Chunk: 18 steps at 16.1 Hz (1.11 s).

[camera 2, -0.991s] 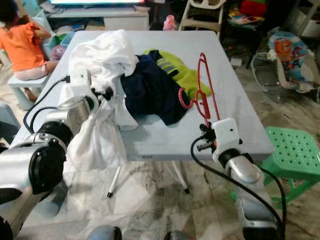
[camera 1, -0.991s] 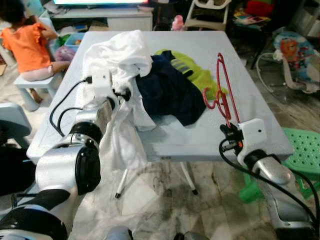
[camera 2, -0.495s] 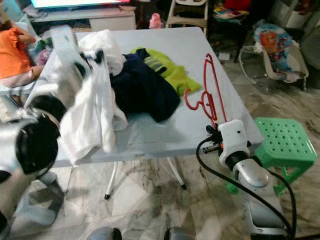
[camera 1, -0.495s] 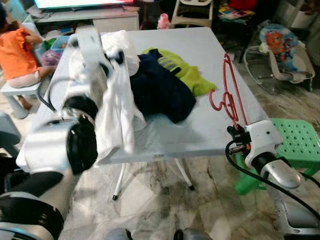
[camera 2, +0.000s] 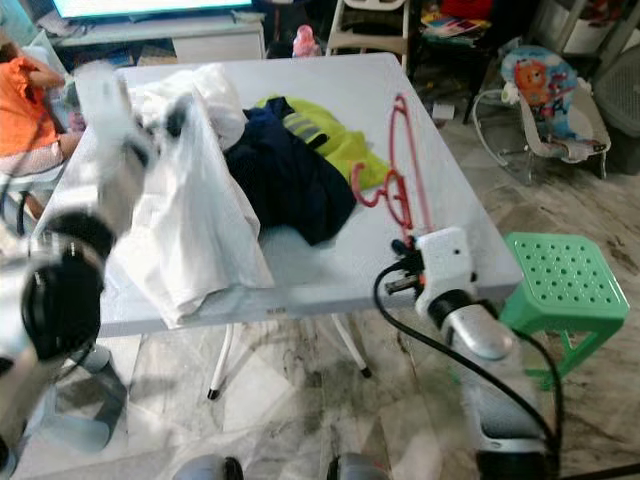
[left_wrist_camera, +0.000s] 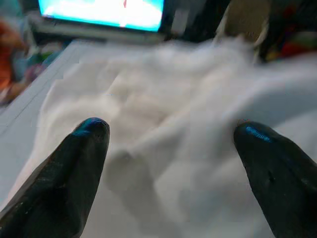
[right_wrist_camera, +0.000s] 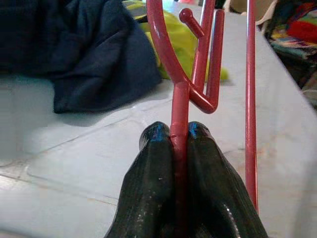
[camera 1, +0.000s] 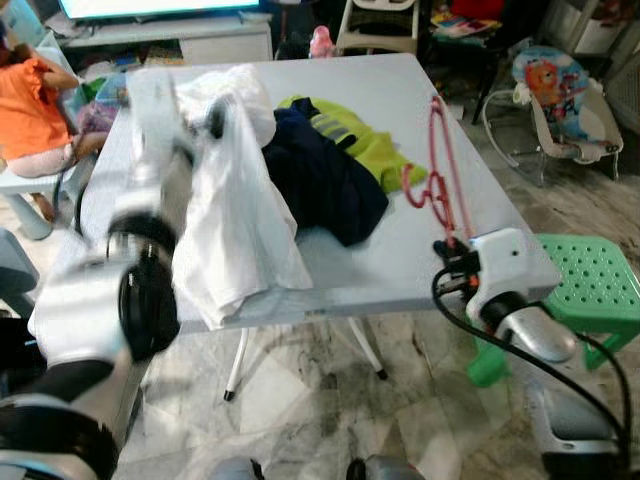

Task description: Hang hanger

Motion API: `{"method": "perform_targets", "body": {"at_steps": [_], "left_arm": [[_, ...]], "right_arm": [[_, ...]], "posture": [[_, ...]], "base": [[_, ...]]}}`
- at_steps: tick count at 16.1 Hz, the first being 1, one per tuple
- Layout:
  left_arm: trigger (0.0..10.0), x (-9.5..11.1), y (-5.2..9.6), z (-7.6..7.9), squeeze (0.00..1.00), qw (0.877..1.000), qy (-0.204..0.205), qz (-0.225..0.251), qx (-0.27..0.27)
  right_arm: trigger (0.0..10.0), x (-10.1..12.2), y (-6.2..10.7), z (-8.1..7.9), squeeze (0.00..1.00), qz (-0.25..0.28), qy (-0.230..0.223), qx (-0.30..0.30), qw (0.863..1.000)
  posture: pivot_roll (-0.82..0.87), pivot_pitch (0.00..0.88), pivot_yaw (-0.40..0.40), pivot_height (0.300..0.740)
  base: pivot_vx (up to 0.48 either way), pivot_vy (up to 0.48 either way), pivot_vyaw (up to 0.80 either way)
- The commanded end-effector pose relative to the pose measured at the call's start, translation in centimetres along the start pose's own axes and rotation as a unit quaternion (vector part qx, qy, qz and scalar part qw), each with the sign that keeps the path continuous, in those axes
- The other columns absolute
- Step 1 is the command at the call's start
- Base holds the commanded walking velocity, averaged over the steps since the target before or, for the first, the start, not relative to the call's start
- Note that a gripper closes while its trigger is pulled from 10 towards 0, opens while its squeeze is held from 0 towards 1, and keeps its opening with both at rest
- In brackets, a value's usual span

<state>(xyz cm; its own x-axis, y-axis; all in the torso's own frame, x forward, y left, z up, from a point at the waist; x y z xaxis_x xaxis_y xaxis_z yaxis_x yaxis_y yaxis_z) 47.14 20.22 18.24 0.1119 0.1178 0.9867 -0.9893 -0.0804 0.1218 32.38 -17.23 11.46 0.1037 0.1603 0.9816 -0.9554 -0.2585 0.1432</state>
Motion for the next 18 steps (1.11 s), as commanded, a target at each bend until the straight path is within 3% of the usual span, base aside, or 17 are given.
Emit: {"method": "perform_targets", "body": {"at_steps": [1,3,5,6,9,14,15,18], "left_arm": [[10.0,-1.1,0.3,-1.7,0.0,1.0,-0.017,-0.013,0.017],[10.0,-3.8,1.2,-3.8,0.0,0.998,-0.048,-0.031,0.029],[10.0,-3.6,1.4,-4.1,0.0,0.999,-0.045,-0.007,0.021],[10.0,-1.9,1.8,-3.5,0.0,0.996,-0.076,0.051,0.003],[10.0,0.0,4.5,-1.5,0.0,0.985,-0.106,0.133,-0.01],[10.0,-3.7,7.9,2.1,0.0,0.988,-0.089,0.107,-0.063],[10.0,-4.4,8.6,3.5,0.0,0.986,-0.097,0.103,-0.088],[10.0,-3.6,9.5,5.7,0.0,0.983,-0.093,0.108,-0.117]], "right_arm": [[10.0,-0.1,-0.4,-0.5,0.0,0.002,-0.008,0.007,1.0],[10.0,-0.2,-1.2,-1.2,0.0,0.005,-0.022,0.016,1.0],[10.0,-0.2,-1.8,-1.6,0.0,0.01,-0.03,0.017,0.999],[10.0,-0.3,-2.4,-1.9,0.0,0.013,-0.034,0.018,0.999],[10.0,-0.7,-2.9,-2.7,0.0,0.022,-0.051,0.01,0.998],[10.0,-1.6,-2.9,-2.9,0.0,0.023,-0.06,-0.007,0.998],[10.0,-1.2,-3.1,-3.0,0.0,0.029,-0.059,-0.007,0.998],[10.0,-0.4,-3.8,-2.8,0.0,0.041,-0.05,-0.004,0.998]], "posture": [[-0.15,0.0,0.021,0.74],[-0.09,0.0,0.029,0.74],[-0.04,0.0,0.034,0.74],[-0.01,0.0,0.04,0.74],[0.03,0.0,0.061,0.74],[0.04,0.0,0.066,0.74],[0.04,0.0,0.064,0.74],[0.04,0.0,0.051,0.74]], "base": [[0.0,0.0,0.0],[0.0,0.0,0.0],[0.0,0.0,0.0],[0.0,0.0,0.0],[0.0,0.0,0.0],[0.0,0.0,0.0],[0.0,0.0,0.0],[0.0,0.419,0.0]]}}
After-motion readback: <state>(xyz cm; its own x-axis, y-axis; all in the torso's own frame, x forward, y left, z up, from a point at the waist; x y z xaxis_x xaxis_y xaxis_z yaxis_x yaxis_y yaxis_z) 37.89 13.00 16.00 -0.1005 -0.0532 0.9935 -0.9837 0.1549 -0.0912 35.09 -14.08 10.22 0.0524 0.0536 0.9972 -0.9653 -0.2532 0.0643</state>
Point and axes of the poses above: a point about 5 cm out from each wrist's last joint towards the gripper, its own y axis pointing back from the gripper into the wrist, its own x axis along the axis of the wrist's last joint, z = x × y, the point moved 6 cm from there along -y, pointing out of the wrist towards the gripper, and after that the axes turned 1 degree about -y, right-handed, at the moved point
